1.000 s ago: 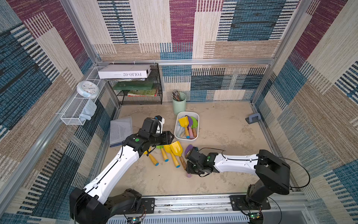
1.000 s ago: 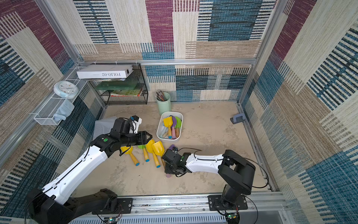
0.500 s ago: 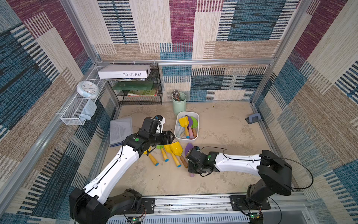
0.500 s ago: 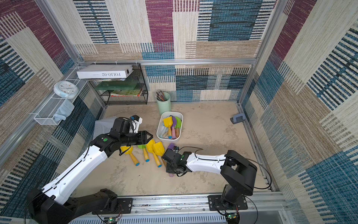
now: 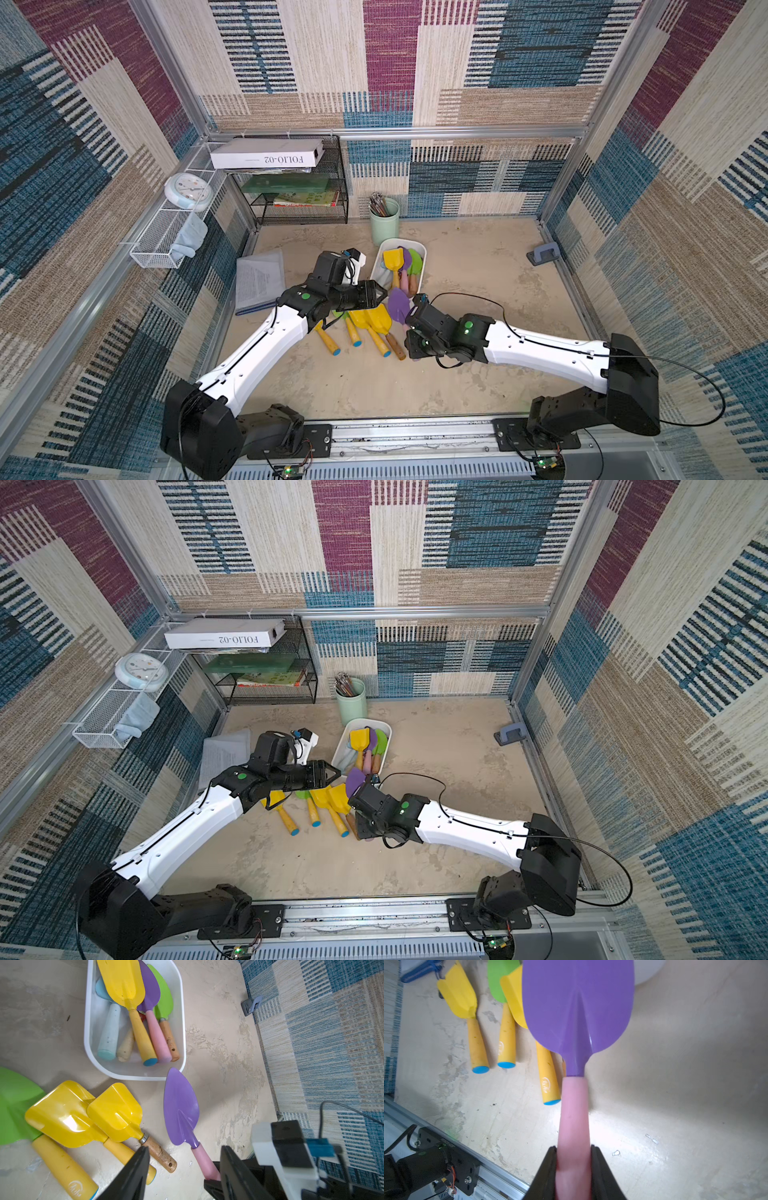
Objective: Put the shovel into the storage box
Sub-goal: Pick up the shovel from the center of the board.
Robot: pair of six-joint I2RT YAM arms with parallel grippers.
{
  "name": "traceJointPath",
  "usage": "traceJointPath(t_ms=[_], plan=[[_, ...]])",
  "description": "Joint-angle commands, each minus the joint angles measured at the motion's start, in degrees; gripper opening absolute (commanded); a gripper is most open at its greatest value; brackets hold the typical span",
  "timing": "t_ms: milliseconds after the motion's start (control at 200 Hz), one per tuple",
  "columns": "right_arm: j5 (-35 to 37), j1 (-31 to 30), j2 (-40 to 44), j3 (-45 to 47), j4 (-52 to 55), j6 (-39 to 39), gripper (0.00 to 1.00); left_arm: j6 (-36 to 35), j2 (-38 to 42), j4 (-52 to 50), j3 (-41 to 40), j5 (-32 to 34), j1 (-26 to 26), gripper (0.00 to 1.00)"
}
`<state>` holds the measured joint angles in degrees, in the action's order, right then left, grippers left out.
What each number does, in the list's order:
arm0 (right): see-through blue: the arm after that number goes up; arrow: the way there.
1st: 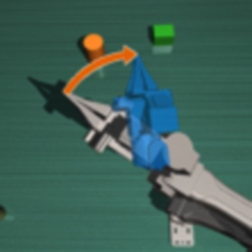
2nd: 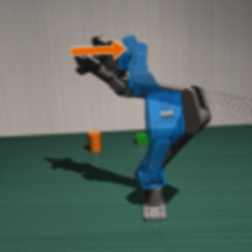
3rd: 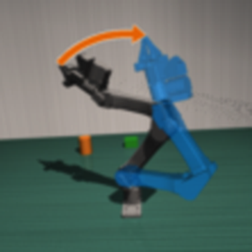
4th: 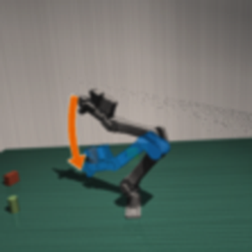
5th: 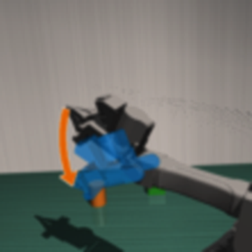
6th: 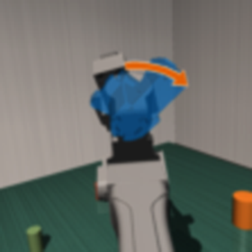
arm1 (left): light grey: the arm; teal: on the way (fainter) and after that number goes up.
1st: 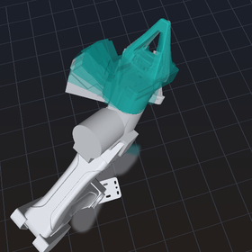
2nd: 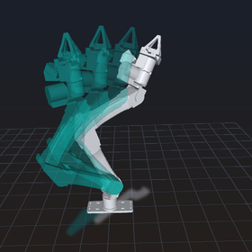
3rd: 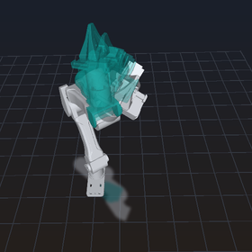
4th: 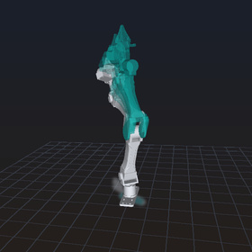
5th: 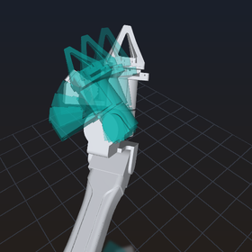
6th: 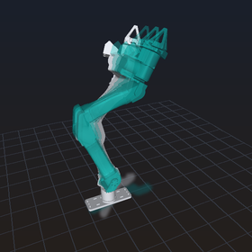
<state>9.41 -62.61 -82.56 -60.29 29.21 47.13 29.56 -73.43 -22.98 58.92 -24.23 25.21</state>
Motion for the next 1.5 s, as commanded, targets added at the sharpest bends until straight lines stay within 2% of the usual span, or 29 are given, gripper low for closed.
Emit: traceJointPath(t_ms=[0,381,1032,1157,1327,1408,1493], plan=[[1.1,-0.1,-0.3,-2.5,1.8,-5.7,0.0,0.2,-1.3,4.7,0.0,-1.8,0.1,0.57],[3.2,0.0,0.9,-4.1,1.9,-7.1,0.0,1.2,-4.2,6.9,-0.7,-0.9,0.6,0.5],[4.2,0.6,4.4,-3.0,-0.8,-8.5,0.0,3.9,-4.8,11.6,-1.9,-1.8,0.9,0.12],[4.2,0.9,4.4,-3.0,-1.3,-8.8,0.0,4.1,-5.0,11.9,-1.8,-1.9,1.0,0.0],[4.6,1.6,4.6,-3.3,-1.5,-9.0,0.0,3.9,-5.9,12.1,-1.4,-1.7,1.0,0.0],[4.9,2.0,5.1,-3.3,-1.6,-9.0,0.25,3.4,-6.7,11.9,-0.7,-1.4,1.0,0.0],[5.3,2.7,6.0,-3.2,-1.5,-9.2,0.41,1.9,-8.2,10.1,1.4,0.0,1.0,0.0]])
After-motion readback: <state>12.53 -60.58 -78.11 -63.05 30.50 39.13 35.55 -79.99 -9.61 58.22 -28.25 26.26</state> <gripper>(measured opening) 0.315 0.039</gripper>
